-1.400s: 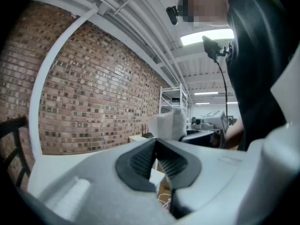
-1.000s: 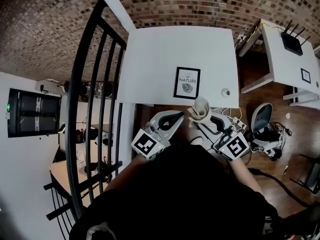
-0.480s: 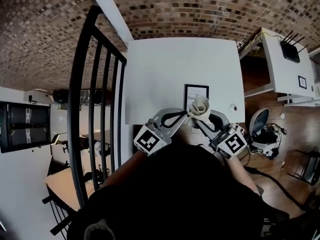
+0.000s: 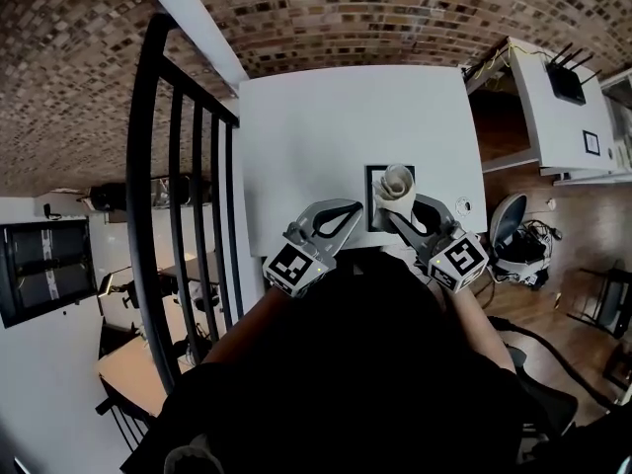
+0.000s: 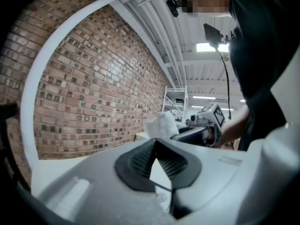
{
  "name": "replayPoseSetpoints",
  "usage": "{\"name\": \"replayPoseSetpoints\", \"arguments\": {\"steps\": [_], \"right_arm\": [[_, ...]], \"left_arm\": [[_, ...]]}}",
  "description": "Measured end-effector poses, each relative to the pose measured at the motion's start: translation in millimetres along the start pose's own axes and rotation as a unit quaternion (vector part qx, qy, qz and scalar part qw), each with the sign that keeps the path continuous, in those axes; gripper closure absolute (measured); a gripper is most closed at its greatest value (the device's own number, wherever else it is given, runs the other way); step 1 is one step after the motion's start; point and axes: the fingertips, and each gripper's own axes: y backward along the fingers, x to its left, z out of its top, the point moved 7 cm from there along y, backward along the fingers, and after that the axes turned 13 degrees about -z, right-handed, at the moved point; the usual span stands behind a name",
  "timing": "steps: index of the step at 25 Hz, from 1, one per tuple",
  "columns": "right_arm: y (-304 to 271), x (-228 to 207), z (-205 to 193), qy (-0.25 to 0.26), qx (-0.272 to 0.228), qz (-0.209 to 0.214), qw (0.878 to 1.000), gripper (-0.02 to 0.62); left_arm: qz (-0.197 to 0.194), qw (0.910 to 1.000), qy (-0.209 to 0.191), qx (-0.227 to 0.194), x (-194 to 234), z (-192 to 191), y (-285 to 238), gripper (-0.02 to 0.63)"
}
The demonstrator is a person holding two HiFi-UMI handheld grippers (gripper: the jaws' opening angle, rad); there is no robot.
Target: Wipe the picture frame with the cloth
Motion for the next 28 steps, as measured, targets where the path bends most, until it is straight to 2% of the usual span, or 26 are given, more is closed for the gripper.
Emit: {"name": "replayPoseSetpoints", "arguments": {"steps": [5,8,10,13,19,23,28], "right_arm": [[-14.8,-19.3,-17.2,-0.006,0.028,0.004,1.000,0.460],[-28.3,-35.3,-36.2,-0.038,0.053,0.004,0.998,0.460],[-39.7,-47.4,-52.2,-0.064,0.076,-0.001,0.995,0.460],[-62.4,-62.7,-82.5,-0.069,0.126,-0.011,0.990,0.460],[-103.8,-85.5,-147.1,-0.068,0.242,-0.039,0.967,0.459],[-125.7,-86.2,-158.0,-0.054,0.292,-0.047,0.954,0.457],[-141.0,-93.1,-186.7,-0.081,0.337,-0.055,0.936,0.457]], "left_arm": [[0.014,0.9997,0.006,0.020,4.9,-14.2,-14.3,0.604],[0.032,0.9986,0.005,0.041,11.1,-29.3,-25.8,0.604],[0.041,0.9975,0.012,0.056,14.2,-41.3,-35.3,0.604],[0.057,0.9954,0.020,0.075,19.8,-57.7,-48.0,0.604],[0.106,0.9862,0.036,0.123,35.0,-92.3,-60.4,0.604],[0.109,0.9827,0.051,0.141,38.2,-104.1,-65.6,0.604],[0.105,0.9827,0.058,0.142,30.6,-108.6,-69.6,0.604]]}}
